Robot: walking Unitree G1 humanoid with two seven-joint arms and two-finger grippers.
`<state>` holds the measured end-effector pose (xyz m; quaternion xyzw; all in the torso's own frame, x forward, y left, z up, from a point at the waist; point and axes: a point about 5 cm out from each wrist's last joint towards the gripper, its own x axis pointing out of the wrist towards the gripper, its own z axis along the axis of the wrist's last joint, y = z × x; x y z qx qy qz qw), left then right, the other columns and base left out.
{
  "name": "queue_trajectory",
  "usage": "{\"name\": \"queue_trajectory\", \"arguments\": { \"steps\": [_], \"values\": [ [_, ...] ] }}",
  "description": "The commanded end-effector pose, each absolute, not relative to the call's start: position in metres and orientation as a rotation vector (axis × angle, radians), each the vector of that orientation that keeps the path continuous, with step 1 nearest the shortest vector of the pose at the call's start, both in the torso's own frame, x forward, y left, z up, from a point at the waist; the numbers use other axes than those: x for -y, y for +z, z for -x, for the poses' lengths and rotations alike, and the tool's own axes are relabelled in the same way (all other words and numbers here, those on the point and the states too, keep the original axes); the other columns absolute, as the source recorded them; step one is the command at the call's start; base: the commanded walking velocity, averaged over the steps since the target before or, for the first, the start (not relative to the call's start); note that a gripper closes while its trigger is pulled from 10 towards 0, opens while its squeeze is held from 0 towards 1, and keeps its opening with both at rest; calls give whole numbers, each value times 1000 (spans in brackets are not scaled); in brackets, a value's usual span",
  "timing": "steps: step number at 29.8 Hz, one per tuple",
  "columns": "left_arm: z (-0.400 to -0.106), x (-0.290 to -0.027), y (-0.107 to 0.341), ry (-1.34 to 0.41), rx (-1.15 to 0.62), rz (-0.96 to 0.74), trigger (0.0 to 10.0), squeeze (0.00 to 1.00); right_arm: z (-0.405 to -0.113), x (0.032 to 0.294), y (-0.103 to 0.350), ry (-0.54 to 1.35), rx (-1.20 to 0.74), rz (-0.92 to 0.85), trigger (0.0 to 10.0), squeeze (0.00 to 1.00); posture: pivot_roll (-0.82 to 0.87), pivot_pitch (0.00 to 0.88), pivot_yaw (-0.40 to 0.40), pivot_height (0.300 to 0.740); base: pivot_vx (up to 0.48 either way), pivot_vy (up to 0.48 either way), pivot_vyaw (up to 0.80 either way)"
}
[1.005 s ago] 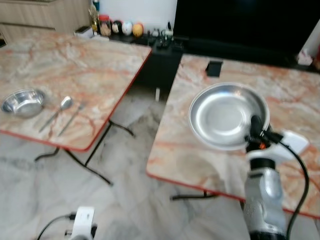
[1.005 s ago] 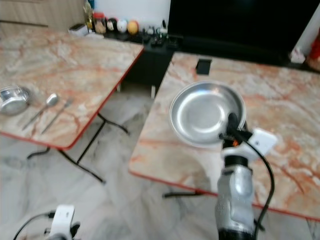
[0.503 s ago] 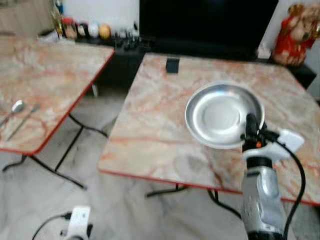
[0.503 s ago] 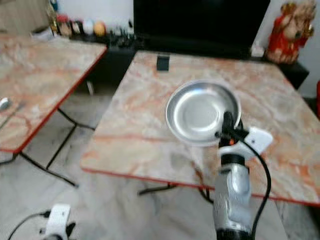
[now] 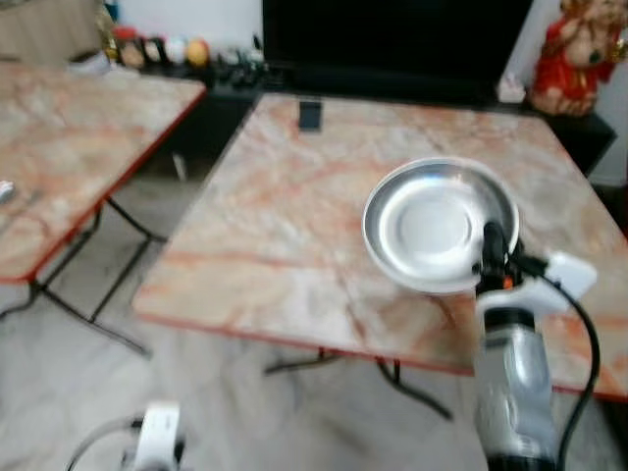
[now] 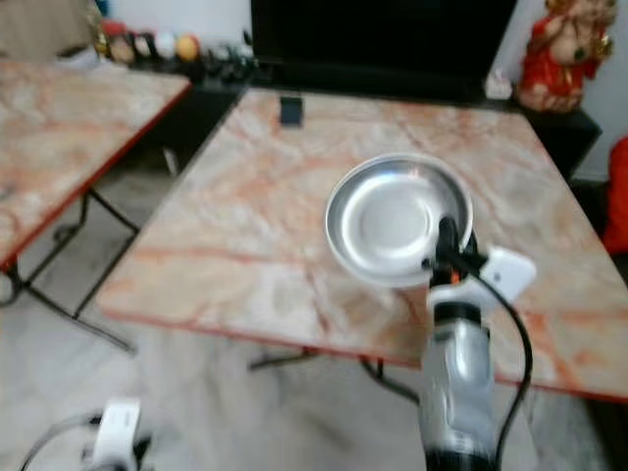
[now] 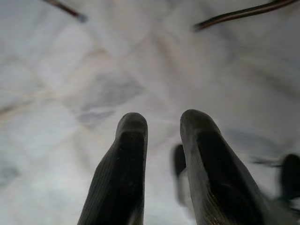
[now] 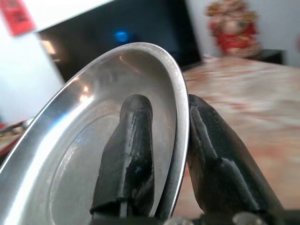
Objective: Setting the table
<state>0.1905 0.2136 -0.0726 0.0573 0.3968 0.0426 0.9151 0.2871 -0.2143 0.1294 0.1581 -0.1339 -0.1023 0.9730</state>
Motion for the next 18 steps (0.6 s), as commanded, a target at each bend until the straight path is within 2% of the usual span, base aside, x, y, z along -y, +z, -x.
{"name": "queue_trajectory", "arguments": {
  "steps": [1, 9, 13, 18],
  "values": [
    [-189, -222, -72, 94, -826, -136, 10000, 0, -290, 210, 137, -187, 301, -327, 10000, 0, 27, 0, -47, 724, 0, 0, 0],
    [-190, -226, -70, 85, -828, -146, 10000, 0, -291, 212, 138, -196, 298, -330, 10000, 0, 19, 0, -43, 724, 0, 0, 0],
    [-191, -229, -69, 32, -830, -230, 10000, 0, -291, 214, 138, -204, 300, -327, 10000, 0, 18, 0, -40, 724, 0, 0, 0],
    [-189, -240, -67, 35, -829, -259, 10000, 0, -285, 227, 131, -220, 276, -269, 10000, 0, 21, 0, -33, 724, 0, 0, 0]
  ]
}}
